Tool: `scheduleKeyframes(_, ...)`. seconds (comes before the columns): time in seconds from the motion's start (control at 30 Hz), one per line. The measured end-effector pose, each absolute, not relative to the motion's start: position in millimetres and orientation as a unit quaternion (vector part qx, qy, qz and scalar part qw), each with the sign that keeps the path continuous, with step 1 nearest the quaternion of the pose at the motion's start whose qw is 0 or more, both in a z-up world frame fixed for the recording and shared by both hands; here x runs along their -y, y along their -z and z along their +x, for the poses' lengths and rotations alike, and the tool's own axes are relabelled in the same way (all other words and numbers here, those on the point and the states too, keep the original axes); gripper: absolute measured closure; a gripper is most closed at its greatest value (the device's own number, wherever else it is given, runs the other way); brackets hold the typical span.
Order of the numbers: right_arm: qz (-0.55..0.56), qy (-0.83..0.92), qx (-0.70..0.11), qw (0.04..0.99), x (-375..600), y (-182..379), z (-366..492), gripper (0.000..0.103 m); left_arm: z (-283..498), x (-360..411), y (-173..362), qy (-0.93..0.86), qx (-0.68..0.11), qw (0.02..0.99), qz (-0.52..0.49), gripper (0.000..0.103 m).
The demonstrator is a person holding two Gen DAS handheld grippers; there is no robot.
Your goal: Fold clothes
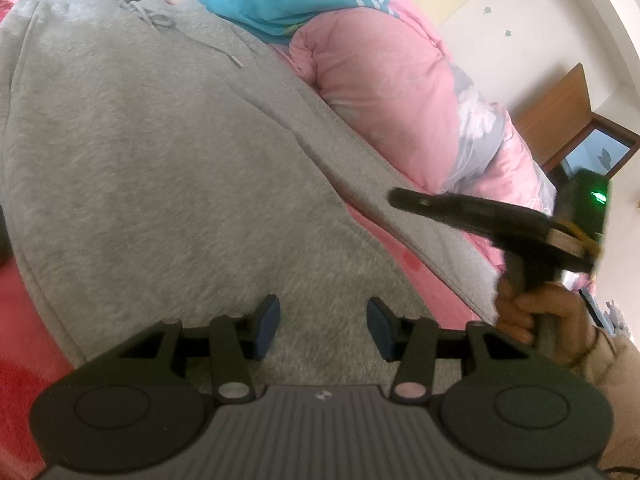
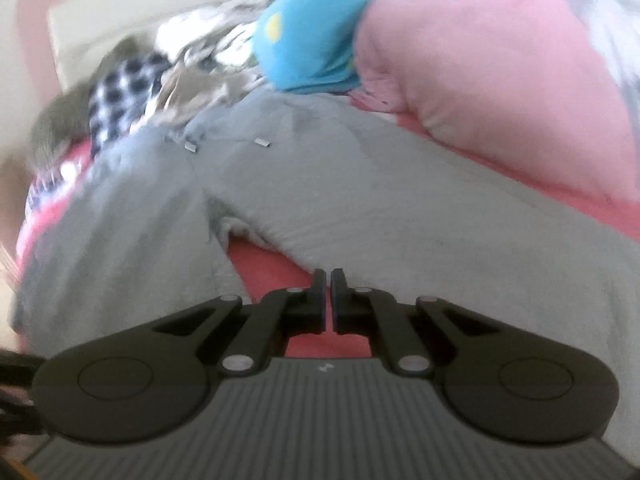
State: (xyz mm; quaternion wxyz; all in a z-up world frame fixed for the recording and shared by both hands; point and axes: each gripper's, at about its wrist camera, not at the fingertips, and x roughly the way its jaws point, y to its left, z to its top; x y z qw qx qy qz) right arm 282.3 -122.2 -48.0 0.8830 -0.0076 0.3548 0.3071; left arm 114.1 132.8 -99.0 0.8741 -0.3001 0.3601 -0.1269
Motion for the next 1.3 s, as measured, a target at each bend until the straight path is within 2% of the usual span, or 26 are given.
scheduleKeyframes(0.03, 0.016, -0.32, -0.363, 0.875, 130, 45, 278, 0.098, 115, -133, 99, 0.127, -0.36, 0.874, -0.3, 0.053)
scheduleKeyframes(0.1, 0.043, -0.345, -0.377, 0.859, 138, 43, 267, 0.083, 115, -133, 98, 0.127, -0.36, 0.874, -0.3, 0.053)
scheduleKeyframes(0.17, 0.044, -0.355, -0.385, 0.851, 139, 45, 253, 0.059, 116, -132, 98, 0.127, -0.36, 0.874, -0.3, 0.053)
scheduleKeyframes(0.23, 0.034, -0.36, -0.398, 0.843, 138, 52, 242, 0.057, 117, -132, 98, 0.126, -0.361, 0.874, -0.3, 0.053)
scheduleKeyframes(0.3, 0.013, -0.36, -0.418, 0.834, 135, 63, 233, 0.058, 117, -131, 98, 0.126, -0.36, 0.874, -0.301, 0.053)
scheduleKeyframes(0.33, 0.003, -0.359, -0.427, 0.83, 134, 69, 229, 0.074, 117, -131, 97, 0.126, -0.36, 0.874, -0.301, 0.053)
scheduleKeyframes(0.37, -0.015, -0.352, -0.427, 0.833, 131, 73, 222, 0.101, 117, -131, 97, 0.126, -0.36, 0.874, -0.301, 0.053)
scheduleKeyframes(0.57, -0.135, -0.318, -0.299, 0.889, 117, 57, 166, 0.101, 117, -131, 98, 0.127, -0.36, 0.874, -0.302, 0.053)
scheduleKeyframes(0.7, -0.226, -0.247, -0.321, 0.886, 117, 89, 170, 0.101, 117, -133, 98, 0.127, -0.359, 0.872, -0.307, 0.053)
scheduleKeyframes(0.87, -0.154, -0.215, -0.315, 0.912, 136, 70, 181, 0.098, 116, -135, 99, 0.128, -0.357, 0.869, -0.317, 0.053)
scheduleKeyframes(1.0, -0.116, -0.315, -0.27, 0.902, 121, 51, 174, 0.098, 116, -133, 98, 0.127, -0.357, 0.871, -0.312, 0.053)
scheduleKeyframes(1.13, -0.117, -0.372, -0.303, 0.869, 79, 72, 194, 0.099, 115, -134, 98, 0.125, -0.354, 0.873, -0.311, 0.053)
scheduleKeyframes(1.23, -0.08, -0.331, -0.347, 0.874, 77, 90, 232, 0.103, 114, -135, 99, 0.124, -0.352, 0.873, -0.315, 0.053)
scheduleKeyframes(1.3, -0.029, -0.316, -0.353, 0.88, 87, 83, 250, 0.097, 115, -136, 100, 0.126, -0.352, 0.872, -0.316, 0.053)
